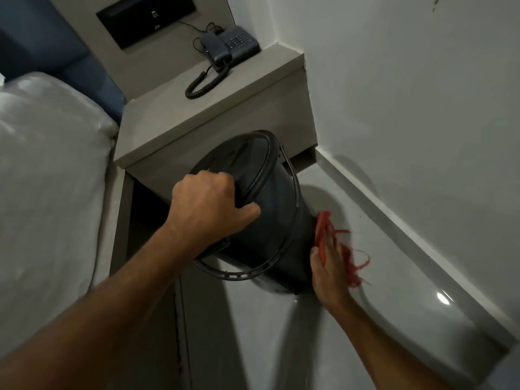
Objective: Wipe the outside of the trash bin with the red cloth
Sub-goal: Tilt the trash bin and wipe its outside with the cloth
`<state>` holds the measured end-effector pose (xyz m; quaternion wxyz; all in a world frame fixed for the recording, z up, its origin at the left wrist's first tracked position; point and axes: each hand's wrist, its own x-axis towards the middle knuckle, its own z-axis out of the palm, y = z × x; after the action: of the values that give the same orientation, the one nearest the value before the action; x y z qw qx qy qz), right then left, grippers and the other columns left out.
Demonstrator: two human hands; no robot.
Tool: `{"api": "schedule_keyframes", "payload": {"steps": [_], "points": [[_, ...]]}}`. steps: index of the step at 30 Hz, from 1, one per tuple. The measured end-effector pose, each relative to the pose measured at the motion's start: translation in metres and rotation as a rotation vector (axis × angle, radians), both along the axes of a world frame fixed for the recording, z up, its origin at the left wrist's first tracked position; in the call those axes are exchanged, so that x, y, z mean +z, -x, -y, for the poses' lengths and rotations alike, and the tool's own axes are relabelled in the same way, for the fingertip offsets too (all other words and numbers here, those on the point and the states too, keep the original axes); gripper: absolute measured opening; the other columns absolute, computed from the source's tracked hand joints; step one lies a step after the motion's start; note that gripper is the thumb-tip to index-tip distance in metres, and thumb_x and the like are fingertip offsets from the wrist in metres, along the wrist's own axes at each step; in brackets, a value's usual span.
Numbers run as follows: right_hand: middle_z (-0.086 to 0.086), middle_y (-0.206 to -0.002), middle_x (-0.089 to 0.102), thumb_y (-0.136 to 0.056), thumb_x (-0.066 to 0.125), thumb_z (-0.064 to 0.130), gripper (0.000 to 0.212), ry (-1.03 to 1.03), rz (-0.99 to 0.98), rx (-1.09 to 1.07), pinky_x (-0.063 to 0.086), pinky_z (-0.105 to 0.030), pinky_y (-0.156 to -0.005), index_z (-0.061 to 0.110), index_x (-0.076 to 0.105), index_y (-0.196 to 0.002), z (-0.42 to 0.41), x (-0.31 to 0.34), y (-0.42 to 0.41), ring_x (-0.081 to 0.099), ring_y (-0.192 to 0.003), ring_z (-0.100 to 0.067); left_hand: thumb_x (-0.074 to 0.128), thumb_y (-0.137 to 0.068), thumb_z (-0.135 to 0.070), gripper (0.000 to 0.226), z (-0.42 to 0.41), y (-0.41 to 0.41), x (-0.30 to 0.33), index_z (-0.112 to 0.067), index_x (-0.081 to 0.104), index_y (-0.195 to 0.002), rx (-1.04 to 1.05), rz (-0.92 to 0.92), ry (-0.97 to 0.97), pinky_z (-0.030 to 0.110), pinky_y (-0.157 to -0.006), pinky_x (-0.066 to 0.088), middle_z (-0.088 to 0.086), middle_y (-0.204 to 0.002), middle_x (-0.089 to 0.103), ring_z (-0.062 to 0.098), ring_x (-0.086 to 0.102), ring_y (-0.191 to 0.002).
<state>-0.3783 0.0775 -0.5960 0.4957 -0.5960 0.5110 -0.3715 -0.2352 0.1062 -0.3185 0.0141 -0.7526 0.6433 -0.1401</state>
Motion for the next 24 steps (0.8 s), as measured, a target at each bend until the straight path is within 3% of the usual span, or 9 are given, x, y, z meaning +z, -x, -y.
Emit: {"api": "schedule_keyframes", "payload": {"steps": [3, 5, 10, 12, 13, 15, 18, 22, 24], "points": [[0.023, -0.164, 0.007, -0.098, 0.026, 0.054, 0.055, 0.181, 0.127, 0.086, 0.006, -0.046, -0.124, 0.063, 0.003, -0.147, -0.003, 0.044, -0.018, 0.002, -0.154, -0.009, 0.066, -0.072, -0.051, 0.047, 0.003, -0.001, 0.004, -0.012, 0.052, -0.051, 0.060, -0.015, 0.052, 0.026, -0.042, 0.047, 0.001, -0.040, 0.048, 0.019, 0.049, -0.036], [0.030, -0.162, 0.009, -0.099, 0.027, 0.051, 0.053, 0.212, 0.228, 0.104, 0.005, -0.046, -0.124, 0.063, 0.009, -0.147, -0.005, 0.068, -0.030, 0.002, -0.153, -0.003, 0.067, -0.070, -0.055, 0.051, 0.007, -0.004, 0.007, -0.014, 0.047, -0.046, 0.130, -0.009, 0.095, 0.020, -0.040, 0.033, -0.002, -0.038, 0.042, 0.016, 0.042, -0.033], [-0.009, -0.163, 0.031, -0.099, 0.031, 0.046, 0.061, 0.036, 0.395, -0.010, 0.019, -0.053, -0.122, 0.022, 0.032, -0.155, 0.005, 0.087, -0.030, 0.023, -0.151, -0.023, 0.041, -0.060, -0.095, 0.083, 0.009, -0.013, 0.009, -0.014, 0.060, -0.063, 0.141, 0.001, 0.048, 0.023, -0.045, 0.038, 0.000, -0.049, 0.054, 0.016, 0.052, -0.043], [-0.016, -0.155, 0.042, -0.099, 0.033, 0.044, 0.061, 0.025, 0.441, -0.046, 0.030, -0.054, -0.117, 0.013, 0.040, -0.151, 0.010, 0.091, -0.028, 0.037, -0.145, -0.028, 0.032, -0.046, -0.104, 0.118, 0.007, -0.015, 0.010, -0.012, 0.064, -0.112, 0.077, -0.029, -0.108, 0.035, -0.066, 0.055, 0.007, -0.090, 0.072, 0.023, 0.068, -0.077], [-0.018, -0.149, 0.048, -0.100, 0.034, 0.042, 0.059, 0.036, 0.453, -0.060, 0.035, -0.054, -0.114, 0.009, 0.043, -0.148, 0.012, 0.093, -0.027, 0.043, -0.140, -0.030, 0.035, -0.043, -0.104, 0.134, 0.005, -0.015, 0.008, -0.010, 0.046, -0.137, 0.062, -0.016, -0.193, 0.043, -0.082, 0.056, 0.011, -0.122, 0.066, 0.028, 0.066, -0.102], [-0.020, -0.142, 0.054, -0.101, 0.035, 0.038, 0.055, 0.040, 0.463, -0.074, 0.040, -0.054, -0.110, 0.007, 0.047, -0.145, 0.014, 0.094, -0.027, 0.050, -0.133, -0.031, 0.053, -0.051, -0.092, 0.136, 0.003, -0.011, 0.002, -0.008, 0.015, -0.152, 0.033, 0.141, -0.280, 0.049, -0.094, 0.050, 0.016, -0.153, 0.038, 0.032, 0.051, -0.127], [-0.020, -0.139, 0.056, -0.103, 0.036, 0.033, 0.050, 0.040, 0.490, -0.066, 0.041, -0.053, -0.109, 0.006, 0.049, -0.143, 0.013, 0.097, -0.027, 0.052, -0.130, -0.030, 0.068, -0.064, -0.064, 0.120, 0.004, -0.006, -0.005, -0.001, 0.013, -0.150, 0.001, 0.257, -0.268, 0.045, -0.085, 0.053, 0.023, -0.149, 0.039, 0.035, 0.057, -0.117], [-0.020, -0.140, 0.054, -0.099, 0.033, 0.052, 0.064, 0.013, 0.446, -0.063, 0.040, -0.055, -0.110, 0.008, 0.049, -0.143, 0.021, 0.097, -0.029, 0.049, -0.132, -0.032, 0.060, -0.062, -0.066, 0.105, 0.006, -0.008, 0.006, -0.008, 0.031, -0.144, -0.027, 0.113, -0.123, 0.041, -0.068, 0.057, 0.011, -0.103, 0.067, 0.027, 0.062, -0.076], [-0.008, -0.142, 0.055, -0.099, 0.033, 0.056, 0.061, 0.037, 0.447, -0.001, 0.040, -0.046, -0.112, 0.018, 0.048, -0.145, 0.025, 0.092, -0.027, 0.048, -0.135, -0.022, 0.054, -0.063, -0.067, 0.101, 0.004, -0.007, 0.010, -0.014, 0.031, -0.145, -0.038, 0.035, -0.058, 0.040, -0.066, 0.057, 0.008, -0.090, 0.069, 0.027, 0.062, -0.071]]}}
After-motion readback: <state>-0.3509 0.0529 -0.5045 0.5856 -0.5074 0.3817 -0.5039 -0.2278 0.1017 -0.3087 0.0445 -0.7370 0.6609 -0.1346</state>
